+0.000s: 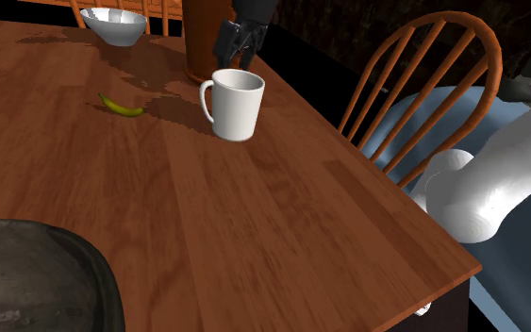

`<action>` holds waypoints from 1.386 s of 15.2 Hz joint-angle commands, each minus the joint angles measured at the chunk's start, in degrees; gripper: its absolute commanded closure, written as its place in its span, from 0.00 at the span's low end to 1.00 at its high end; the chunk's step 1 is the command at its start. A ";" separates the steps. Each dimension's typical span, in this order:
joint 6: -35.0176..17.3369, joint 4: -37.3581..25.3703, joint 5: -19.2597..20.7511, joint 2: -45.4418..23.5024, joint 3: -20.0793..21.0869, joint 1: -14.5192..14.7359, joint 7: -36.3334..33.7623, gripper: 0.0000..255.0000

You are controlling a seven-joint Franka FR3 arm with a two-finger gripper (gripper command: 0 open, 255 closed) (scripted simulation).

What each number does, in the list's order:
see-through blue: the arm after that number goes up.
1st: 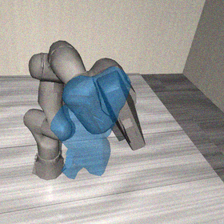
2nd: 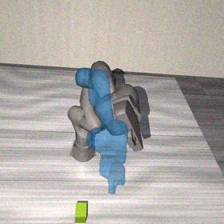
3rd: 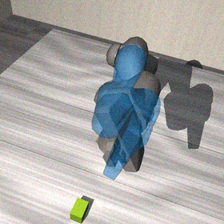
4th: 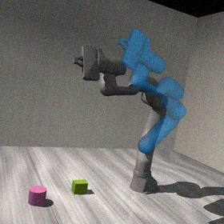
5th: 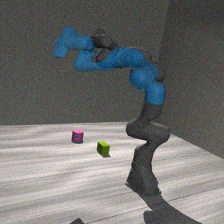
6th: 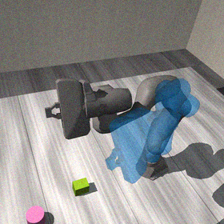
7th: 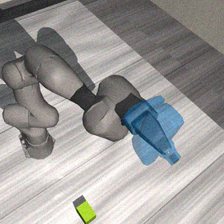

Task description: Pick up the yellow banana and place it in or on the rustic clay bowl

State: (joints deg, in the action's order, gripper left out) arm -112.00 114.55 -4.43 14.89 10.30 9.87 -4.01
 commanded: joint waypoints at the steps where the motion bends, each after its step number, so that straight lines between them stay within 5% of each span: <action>1: -1.10 -2.56 0.10 -3.15 1.32 0.96 -0.10 0.00; 15: -2.10 -25.56 5.90 -25.53 8.58 8.31 -1.82 0.00; 21: -6.02 -23.14 6.51 -27.10 8.51 8.60 -2.19 0.00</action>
State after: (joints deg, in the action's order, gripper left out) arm -117.37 91.20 1.90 -11.76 18.81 18.38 -6.09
